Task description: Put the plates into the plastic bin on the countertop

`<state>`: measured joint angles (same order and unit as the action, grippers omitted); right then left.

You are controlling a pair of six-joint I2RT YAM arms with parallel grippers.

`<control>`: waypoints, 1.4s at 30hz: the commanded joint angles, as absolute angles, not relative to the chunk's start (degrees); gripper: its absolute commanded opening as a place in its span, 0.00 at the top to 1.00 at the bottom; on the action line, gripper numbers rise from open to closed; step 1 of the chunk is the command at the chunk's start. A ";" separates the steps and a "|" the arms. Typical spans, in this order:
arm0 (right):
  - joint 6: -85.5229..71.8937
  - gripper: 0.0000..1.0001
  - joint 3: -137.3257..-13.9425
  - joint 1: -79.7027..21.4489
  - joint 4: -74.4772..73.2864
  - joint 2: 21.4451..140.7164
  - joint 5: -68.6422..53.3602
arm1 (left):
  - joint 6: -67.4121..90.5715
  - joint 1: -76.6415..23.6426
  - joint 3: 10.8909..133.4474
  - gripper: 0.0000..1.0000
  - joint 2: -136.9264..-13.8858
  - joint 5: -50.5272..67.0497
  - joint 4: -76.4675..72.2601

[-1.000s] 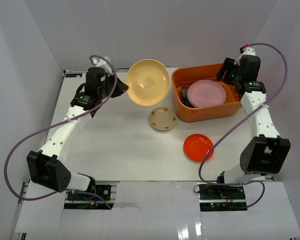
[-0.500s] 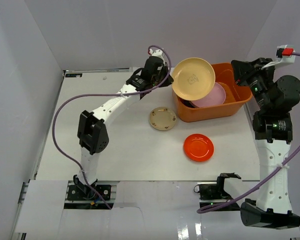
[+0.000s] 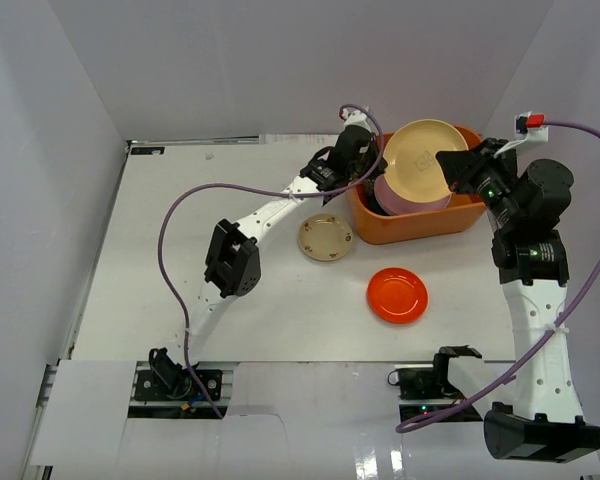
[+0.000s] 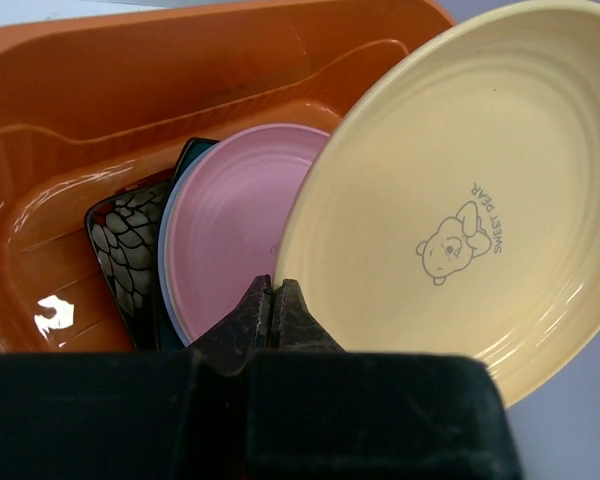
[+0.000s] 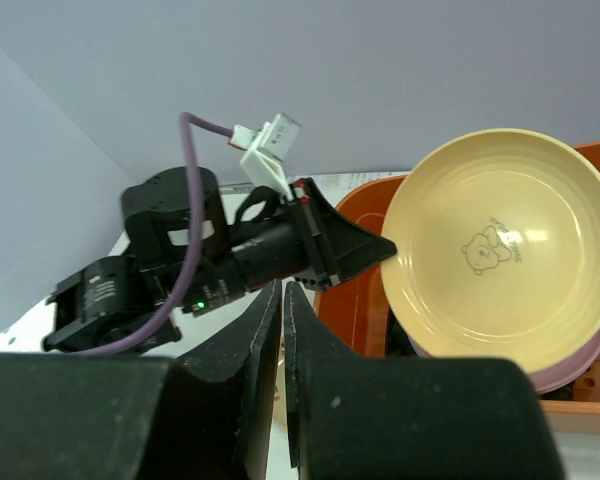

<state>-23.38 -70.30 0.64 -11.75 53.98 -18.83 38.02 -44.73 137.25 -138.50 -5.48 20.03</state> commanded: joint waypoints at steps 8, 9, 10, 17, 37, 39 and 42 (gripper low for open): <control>-21.88 0.90 -71.98 -2.11 -13.09 51.59 -18.55 | 38.14 -45.18 139.75 1.00 -140.80 -10.20 11.61; -21.71 0.89 -71.98 -2.11 -13.36 51.59 -18.54 | 38.14 -45.18 139.75 0.98 -140.89 -9.50 10.56; -21.62 0.89 -71.98 -2.11 -13.71 51.33 -18.37 | 38.49 -45.18 139.57 0.91 -141.06 -9.32 10.11; -20.83 0.88 -71.37 -2.11 -16.43 48.61 -20.91 | 38.50 -45.09 138.78 0.25 -140.45 -7.04 5.37; -19.41 0.63 -36.76 -21.33 -25.49 39.46 -16.90 | 30.04 -40.35 79.76 0.15 -87.21 -12.57 4.92; -22.05 0.53 -35.43 -28.37 -24.87 39.64 -9.61 | 35.21 -37.63 68.94 0.17 -83.95 -10.47 6.58; -22.85 0.40 -34.19 -32.25 -24.96 42.70 -3.45 | 39.28 -33.41 58.12 0.19 -81.39 -4.25 7.29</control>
